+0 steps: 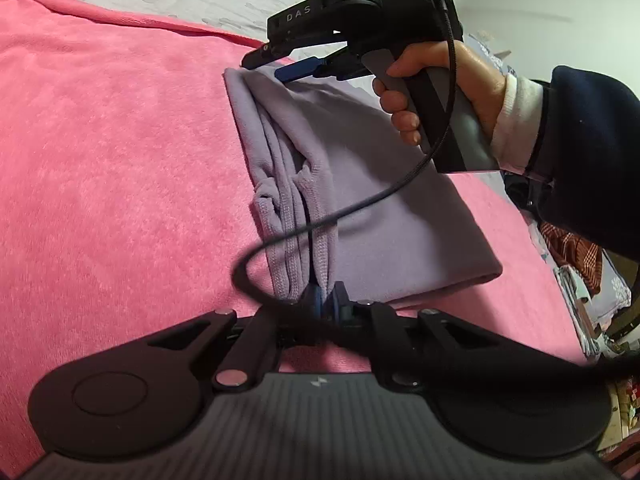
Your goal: Fold clothes
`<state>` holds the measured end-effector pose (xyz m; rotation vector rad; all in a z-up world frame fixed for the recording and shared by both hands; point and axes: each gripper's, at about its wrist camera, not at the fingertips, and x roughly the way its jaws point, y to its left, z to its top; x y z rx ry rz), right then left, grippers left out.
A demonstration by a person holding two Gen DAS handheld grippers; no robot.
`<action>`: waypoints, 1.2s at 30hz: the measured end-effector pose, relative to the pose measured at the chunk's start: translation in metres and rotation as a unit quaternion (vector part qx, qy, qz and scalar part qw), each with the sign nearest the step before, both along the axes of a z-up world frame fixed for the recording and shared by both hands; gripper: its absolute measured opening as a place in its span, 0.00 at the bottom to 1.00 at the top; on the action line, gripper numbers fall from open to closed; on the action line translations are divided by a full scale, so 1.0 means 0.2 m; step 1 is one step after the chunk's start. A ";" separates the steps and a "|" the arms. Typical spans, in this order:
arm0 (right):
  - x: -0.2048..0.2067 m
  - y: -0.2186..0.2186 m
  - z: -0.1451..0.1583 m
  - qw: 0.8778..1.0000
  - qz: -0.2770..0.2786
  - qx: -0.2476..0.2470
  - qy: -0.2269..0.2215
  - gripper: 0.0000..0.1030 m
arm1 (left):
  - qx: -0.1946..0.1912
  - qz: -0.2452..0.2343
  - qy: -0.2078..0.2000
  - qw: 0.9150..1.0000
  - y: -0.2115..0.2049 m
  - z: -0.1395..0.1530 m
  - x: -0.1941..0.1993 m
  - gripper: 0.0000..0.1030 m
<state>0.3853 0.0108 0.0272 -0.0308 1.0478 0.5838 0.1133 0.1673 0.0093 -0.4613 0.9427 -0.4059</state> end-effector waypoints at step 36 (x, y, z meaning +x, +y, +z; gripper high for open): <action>-1.29 -0.63 -0.09 0.985 -0.138 -0.086 -0.061 1.00 | 0.066 -0.017 -0.051 0.996 -0.15 0.14 -0.15 0.62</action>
